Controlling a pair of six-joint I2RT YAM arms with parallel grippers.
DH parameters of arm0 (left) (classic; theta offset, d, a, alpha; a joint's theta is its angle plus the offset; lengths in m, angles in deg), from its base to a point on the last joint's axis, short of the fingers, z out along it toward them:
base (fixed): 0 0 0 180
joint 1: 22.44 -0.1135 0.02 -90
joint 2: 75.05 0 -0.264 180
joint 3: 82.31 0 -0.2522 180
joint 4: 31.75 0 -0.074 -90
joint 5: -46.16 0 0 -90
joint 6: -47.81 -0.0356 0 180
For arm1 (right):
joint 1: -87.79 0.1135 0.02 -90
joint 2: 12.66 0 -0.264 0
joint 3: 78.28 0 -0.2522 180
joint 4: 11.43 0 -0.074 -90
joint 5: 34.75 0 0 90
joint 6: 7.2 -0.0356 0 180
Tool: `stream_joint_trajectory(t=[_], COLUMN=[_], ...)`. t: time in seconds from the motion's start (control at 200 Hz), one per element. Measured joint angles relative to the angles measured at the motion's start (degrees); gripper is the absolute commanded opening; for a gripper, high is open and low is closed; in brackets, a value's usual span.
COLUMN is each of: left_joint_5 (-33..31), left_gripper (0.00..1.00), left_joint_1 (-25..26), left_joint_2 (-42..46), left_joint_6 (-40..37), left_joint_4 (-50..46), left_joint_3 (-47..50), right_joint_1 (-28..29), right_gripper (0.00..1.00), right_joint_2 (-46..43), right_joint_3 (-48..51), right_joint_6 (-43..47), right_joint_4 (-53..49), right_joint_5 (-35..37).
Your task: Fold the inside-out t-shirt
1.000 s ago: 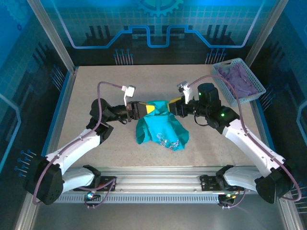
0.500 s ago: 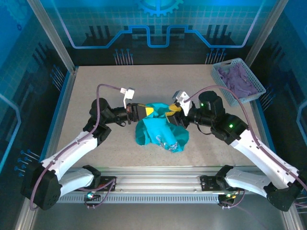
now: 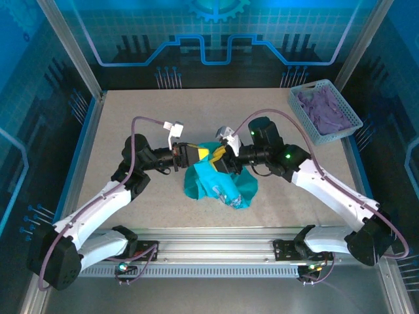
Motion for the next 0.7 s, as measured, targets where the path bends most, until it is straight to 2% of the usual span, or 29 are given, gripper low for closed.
stream_joint_trajectory(t=[0.1, 0.265, 0.515, 0.7], left_joint_5=[-0.3, -0.5, -1.0, -3.8], left_gripper=[0.0, 0.0, 0.0, 0.0], left_joint_1=[0.0, 0.0, 0.0, 0.0], left_joint_2=[0.1, 0.3, 0.3, 1.1], left_joint_6=[-0.1, -0.3, -1.0, -3.5], left_joint_4=[-0.1, -0.4, -1.1, -5.1], left_joint_3=[0.0, 0.0, 0.0, 0.0], right_joint_1=[-1.1, -2.2, -2.5, -3.7], right_gripper=[0.2, 0.05, 0.04, 0.03], right_joint_2=[0.0, 0.0, -0.1, -1.7], right_joint_3=[0.0, 0.0, 0.0, 0.1], right_joint_6=[-0.9, -2.3, -3.0, -2.6], right_joint_4=[1.6, 3.9, 4.2, 3.0], right_joint_5=[-2.8, -6.7, -8.7, -8.7])
